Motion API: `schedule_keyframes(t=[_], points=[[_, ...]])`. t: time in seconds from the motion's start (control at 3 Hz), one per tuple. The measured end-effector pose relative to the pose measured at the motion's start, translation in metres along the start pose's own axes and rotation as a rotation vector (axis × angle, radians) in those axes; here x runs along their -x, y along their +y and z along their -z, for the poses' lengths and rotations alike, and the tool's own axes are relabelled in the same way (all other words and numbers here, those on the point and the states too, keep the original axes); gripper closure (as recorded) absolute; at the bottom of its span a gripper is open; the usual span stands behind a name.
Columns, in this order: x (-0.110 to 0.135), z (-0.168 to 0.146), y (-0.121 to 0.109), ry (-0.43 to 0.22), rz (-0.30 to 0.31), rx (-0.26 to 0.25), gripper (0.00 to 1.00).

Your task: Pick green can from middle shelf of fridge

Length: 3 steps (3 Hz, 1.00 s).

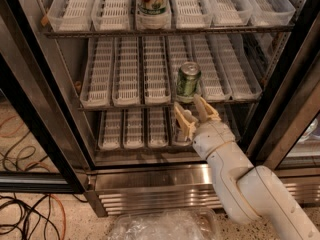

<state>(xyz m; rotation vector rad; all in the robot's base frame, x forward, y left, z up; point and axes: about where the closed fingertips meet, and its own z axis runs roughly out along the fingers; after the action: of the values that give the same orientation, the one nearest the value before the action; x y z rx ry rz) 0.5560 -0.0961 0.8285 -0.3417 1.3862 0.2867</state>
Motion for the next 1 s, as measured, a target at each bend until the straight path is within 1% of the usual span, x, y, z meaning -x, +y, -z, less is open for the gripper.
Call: schedule_keyframes(t=[0.33,0.67,1.0], points=[[-0.002,-0.002,0.000,0.003,0.005,-0.008,0.44],[-0.004,-0.008,-0.001,0.003,0.004,-0.011,0.38],[-0.004,-0.017,-0.005,-0.004,0.003,-0.026,0.39]])
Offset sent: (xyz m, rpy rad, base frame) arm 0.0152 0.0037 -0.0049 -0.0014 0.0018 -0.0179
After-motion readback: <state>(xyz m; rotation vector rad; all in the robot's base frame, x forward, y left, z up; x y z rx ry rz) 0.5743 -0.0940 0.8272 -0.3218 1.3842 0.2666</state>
